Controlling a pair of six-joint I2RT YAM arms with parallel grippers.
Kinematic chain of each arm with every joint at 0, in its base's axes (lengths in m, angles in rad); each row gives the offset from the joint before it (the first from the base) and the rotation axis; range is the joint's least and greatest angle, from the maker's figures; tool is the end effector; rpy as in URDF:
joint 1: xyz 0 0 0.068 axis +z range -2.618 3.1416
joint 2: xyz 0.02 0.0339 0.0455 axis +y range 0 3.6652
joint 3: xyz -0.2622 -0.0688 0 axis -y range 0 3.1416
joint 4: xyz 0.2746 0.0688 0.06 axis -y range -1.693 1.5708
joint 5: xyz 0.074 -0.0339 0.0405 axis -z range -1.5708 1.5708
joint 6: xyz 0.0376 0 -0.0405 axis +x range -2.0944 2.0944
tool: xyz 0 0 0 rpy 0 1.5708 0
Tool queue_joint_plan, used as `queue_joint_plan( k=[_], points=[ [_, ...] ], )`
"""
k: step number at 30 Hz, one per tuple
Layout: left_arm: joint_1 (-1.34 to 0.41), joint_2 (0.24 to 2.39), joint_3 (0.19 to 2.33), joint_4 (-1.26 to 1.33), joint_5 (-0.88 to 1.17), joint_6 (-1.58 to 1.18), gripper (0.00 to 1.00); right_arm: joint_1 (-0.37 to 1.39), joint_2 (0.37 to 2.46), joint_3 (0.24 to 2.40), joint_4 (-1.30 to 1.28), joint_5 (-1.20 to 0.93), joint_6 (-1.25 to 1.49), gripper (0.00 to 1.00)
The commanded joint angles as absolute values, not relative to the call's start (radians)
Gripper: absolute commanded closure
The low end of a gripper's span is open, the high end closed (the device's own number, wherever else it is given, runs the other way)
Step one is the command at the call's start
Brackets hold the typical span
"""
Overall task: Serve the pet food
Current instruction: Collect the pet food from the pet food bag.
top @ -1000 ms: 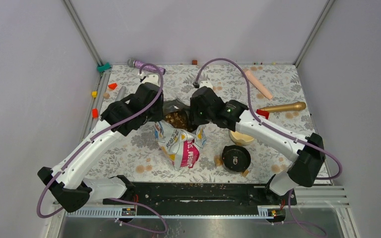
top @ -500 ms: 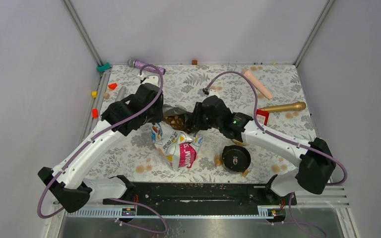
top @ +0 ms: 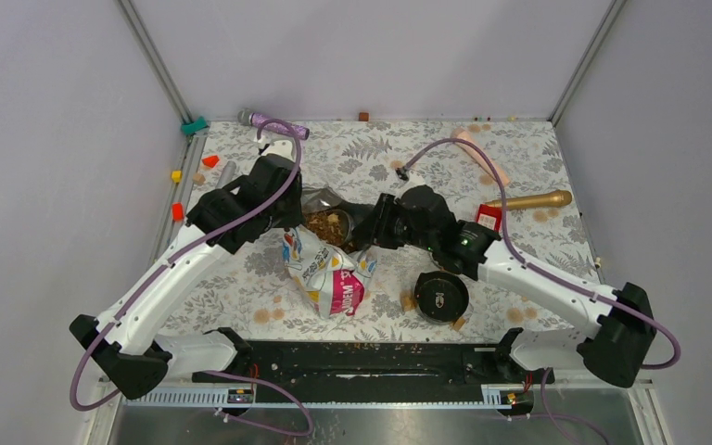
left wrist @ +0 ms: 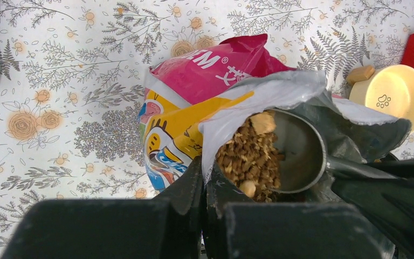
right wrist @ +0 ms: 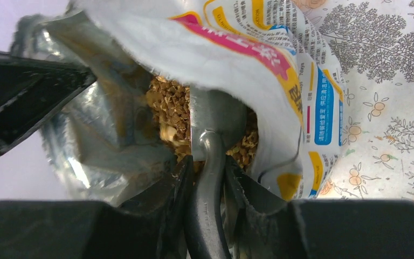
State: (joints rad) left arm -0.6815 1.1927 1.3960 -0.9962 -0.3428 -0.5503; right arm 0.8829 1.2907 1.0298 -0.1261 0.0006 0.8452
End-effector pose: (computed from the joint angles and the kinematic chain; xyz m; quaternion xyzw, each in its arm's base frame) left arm 0.2074 -0.1520 0.3934 -0.0048 0.9140 -0.0870 0.3962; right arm 0.2106 0.2562 0.3105 -0.0155 0.8297 0.4241 0.3625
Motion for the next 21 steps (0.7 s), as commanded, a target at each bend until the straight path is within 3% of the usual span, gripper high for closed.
queue_joint_plan(
  k=[1, 21],
  points=[
    [-0.672, 1.178, 1.388, -0.950, -0.328, -0.549, 1.00, 0.905, 1.176, 1.024, -0.062, -0.021, 0.907, 1.00],
    [-0.670, 1.163, 1.367, -0.916, -0.296, -0.540, 1.00, 0.905, 0.951, 0.935, -0.122, 0.109, 1.005, 1.00]
  ],
)
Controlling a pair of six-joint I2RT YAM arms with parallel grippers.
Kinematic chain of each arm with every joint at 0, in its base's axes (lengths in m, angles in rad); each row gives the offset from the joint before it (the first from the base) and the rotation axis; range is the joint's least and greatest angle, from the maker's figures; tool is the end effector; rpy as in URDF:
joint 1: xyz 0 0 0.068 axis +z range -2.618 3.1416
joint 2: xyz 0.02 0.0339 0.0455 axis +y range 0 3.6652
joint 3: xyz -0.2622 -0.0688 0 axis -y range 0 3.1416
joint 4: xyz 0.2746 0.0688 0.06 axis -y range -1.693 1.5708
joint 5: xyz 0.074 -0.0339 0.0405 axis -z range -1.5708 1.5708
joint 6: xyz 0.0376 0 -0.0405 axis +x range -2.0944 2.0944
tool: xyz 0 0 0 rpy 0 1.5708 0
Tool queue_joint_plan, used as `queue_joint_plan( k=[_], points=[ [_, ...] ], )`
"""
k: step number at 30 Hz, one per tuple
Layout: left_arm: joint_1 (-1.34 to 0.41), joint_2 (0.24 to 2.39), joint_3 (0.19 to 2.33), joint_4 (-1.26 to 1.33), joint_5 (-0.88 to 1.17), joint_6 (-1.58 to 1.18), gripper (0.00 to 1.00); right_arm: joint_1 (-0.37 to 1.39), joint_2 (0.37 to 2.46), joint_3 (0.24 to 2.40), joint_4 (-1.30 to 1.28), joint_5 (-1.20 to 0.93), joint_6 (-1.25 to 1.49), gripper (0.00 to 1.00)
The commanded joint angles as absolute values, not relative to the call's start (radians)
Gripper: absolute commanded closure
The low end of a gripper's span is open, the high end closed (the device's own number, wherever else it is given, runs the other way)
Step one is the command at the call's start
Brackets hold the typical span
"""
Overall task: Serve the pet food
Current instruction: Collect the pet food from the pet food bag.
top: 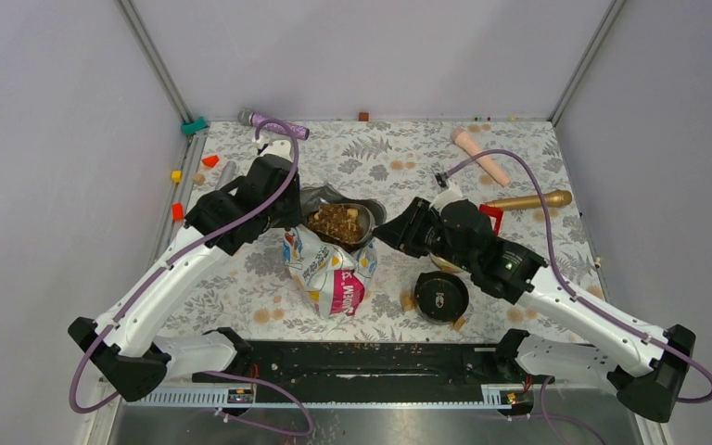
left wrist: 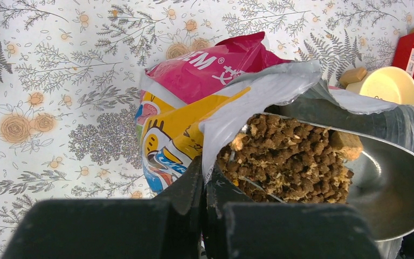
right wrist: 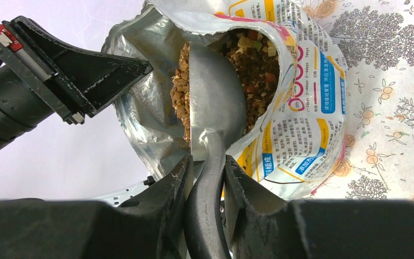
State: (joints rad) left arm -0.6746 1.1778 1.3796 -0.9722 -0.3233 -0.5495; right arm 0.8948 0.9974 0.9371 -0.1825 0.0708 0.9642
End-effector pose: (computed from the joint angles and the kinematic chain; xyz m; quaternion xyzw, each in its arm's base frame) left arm 0.2068 -0.1501 0.3932 -0.0058 0.9111 -0.0996 0.3999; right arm 0.1671 0.2041 0.3503 0.0491 0.7858 0.4768 0.3908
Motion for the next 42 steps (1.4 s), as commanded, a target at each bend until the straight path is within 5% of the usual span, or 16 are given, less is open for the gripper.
queue_joint_plan(
  k=[1, 29, 42],
  points=[
    [-0.669, 1.163, 1.368, -0.916, -0.295, -0.539, 1.00, 0.905, 0.948, 0.933, -0.118, 0.109, 1.007, 1.00],
    [-0.661, 1.173, 1.360, -0.904, -0.255, -0.532, 1.00, 0.905, 0.829, 0.811, 0.040, 0.157, 1.087, 1.00],
    [-0.655, 1.180, 1.359, -0.903, -0.246, -0.532, 1.00, 0.912, 0.912, 0.932, -0.148, 0.147, 0.992, 1.00]
  ],
)
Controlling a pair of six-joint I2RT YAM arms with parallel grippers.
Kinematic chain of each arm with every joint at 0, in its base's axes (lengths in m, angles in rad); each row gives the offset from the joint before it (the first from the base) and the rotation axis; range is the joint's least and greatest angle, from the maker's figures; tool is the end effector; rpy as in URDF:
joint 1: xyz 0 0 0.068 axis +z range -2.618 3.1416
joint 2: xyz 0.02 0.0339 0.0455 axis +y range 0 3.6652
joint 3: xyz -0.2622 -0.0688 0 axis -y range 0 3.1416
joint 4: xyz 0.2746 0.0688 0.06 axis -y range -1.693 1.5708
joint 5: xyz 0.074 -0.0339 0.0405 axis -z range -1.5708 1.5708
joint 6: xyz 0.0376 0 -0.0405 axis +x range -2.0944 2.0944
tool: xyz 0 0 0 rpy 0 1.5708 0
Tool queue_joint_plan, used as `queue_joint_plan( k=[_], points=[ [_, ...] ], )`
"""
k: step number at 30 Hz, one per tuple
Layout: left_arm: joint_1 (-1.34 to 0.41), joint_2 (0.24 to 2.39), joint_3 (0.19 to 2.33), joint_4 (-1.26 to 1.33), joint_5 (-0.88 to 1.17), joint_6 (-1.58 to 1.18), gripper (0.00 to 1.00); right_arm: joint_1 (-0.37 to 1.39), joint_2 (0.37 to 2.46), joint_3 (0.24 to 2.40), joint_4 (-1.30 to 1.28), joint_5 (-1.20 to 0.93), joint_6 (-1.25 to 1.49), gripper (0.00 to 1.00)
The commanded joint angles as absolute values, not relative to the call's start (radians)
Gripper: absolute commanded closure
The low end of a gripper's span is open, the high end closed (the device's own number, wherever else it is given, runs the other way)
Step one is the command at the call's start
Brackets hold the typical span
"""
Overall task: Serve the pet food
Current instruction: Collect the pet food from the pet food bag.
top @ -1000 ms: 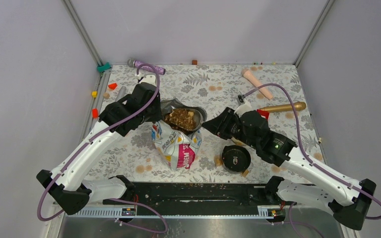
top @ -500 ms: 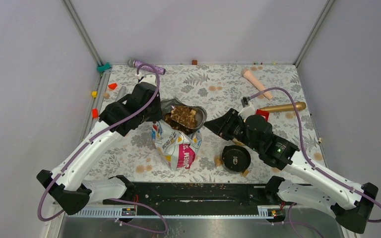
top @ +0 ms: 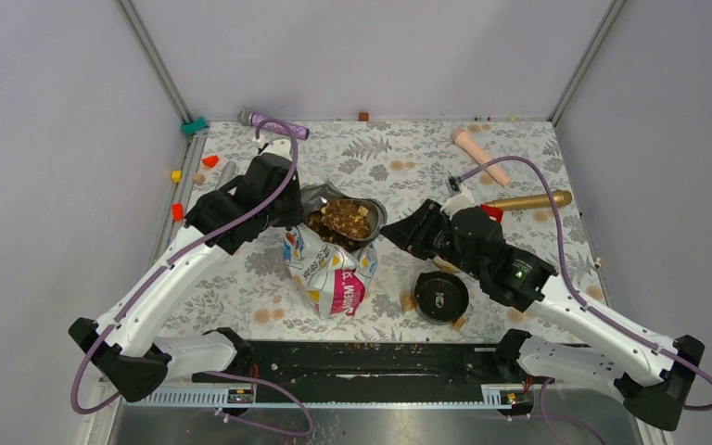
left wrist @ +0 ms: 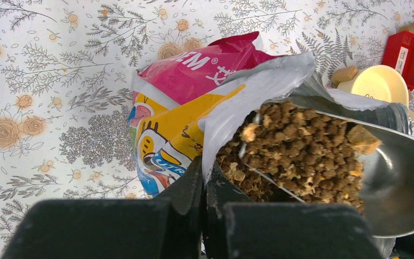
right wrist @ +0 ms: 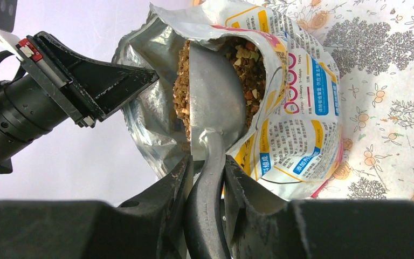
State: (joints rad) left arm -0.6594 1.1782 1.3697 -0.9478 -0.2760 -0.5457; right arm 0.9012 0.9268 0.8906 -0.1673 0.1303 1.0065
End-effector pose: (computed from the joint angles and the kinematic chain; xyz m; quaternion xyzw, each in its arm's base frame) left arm 0.2102 -0.1500 0.3913 -0.0027 0.9111 -0.1183 0.3948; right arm 0.1579 0.1915 0.3507 0.0818 0.7704 0.4849 0.4058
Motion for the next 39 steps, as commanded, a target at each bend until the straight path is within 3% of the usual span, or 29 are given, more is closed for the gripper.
queue_joint_plan(
  k=[1, 8, 26, 39],
  points=[
    [-0.654, 1.183, 1.362, -0.904, -0.241, -0.532, 1.00, 0.910, 0.924, 0.948, -0.185, 0.132, 0.986, 1.00],
    [-0.648, 1.190, 1.361, -0.903, -0.231, -0.534, 1.00, 0.910, 0.932, 0.902, -0.114, 0.074, 1.023, 1.00],
    [-0.648, 1.187, 1.359, -0.902, -0.236, -0.530, 1.00, 0.909, 0.726, 0.410, 0.564, 0.182, 1.405, 1.00],
    [-0.649, 1.180, 1.356, -0.896, -0.228, -0.530, 1.00, 0.905, 0.896, 0.344, 0.903, 0.076, 1.511, 1.00]
  ],
)
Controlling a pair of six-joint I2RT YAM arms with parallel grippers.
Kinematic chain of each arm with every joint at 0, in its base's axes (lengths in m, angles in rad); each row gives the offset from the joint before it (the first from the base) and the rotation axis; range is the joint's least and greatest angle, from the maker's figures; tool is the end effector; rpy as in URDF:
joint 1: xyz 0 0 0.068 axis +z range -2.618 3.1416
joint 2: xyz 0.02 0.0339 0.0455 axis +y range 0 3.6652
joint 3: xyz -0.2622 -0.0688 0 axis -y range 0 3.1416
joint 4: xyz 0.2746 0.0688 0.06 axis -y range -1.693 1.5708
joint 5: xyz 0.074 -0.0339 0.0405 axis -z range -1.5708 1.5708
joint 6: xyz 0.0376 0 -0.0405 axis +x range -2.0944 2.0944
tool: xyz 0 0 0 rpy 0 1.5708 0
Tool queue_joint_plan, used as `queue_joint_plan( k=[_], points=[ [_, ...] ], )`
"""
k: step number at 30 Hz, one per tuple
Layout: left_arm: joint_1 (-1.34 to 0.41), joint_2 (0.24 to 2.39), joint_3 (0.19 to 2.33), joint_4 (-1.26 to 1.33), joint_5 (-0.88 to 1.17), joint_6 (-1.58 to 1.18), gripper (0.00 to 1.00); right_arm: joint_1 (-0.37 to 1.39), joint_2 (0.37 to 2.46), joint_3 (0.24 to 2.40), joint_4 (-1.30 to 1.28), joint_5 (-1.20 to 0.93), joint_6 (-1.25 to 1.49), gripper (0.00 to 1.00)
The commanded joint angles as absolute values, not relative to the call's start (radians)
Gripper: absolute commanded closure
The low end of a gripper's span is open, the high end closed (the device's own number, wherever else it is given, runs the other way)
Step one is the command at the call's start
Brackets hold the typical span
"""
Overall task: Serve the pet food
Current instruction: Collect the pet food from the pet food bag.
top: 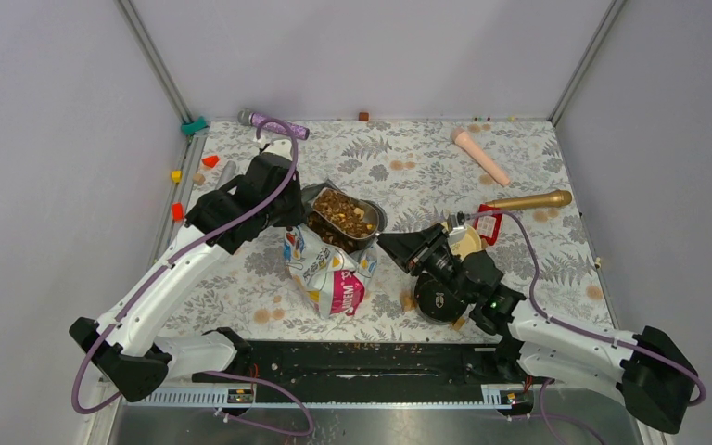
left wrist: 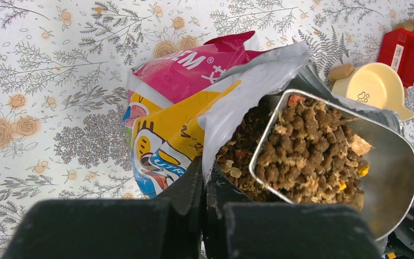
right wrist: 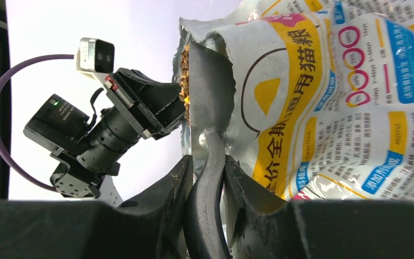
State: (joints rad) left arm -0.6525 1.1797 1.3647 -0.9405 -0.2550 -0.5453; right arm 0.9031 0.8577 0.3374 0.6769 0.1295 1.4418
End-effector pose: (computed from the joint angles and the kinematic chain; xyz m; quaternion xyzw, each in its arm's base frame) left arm 0.2118 -0.1499 0.3897 -0.0016 0.9120 -0.1253 0.3906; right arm 0.1440 0.1748 0.2447 0.2199 0.6118 0.6830 0.3330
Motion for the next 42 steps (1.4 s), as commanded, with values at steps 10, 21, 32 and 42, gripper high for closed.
queue_joint_plan(
  k=[10, 21, 32, 42],
  points=[
    [-0.648, 1.174, 1.355, -0.894, -0.228, -0.531, 1.00, 0.905, 0.710, 0.334, 0.668, 0.166, 1.400, 1.00],
    [-0.647, 1.174, 1.355, -0.893, -0.223, -0.531, 1.00, 0.905, 0.711, 0.370, 0.665, 0.121, 1.376, 1.00],
    [-0.645, 1.173, 1.354, -0.892, -0.232, -0.534, 1.00, 0.905, 0.641, 0.399, 0.608, 0.146, 1.346, 1.00],
    [-0.644, 1.178, 1.352, -0.892, -0.229, -0.534, 1.00, 0.905, 0.476, 0.408, 0.454, 0.240, 1.278, 1.00]
  ],
)
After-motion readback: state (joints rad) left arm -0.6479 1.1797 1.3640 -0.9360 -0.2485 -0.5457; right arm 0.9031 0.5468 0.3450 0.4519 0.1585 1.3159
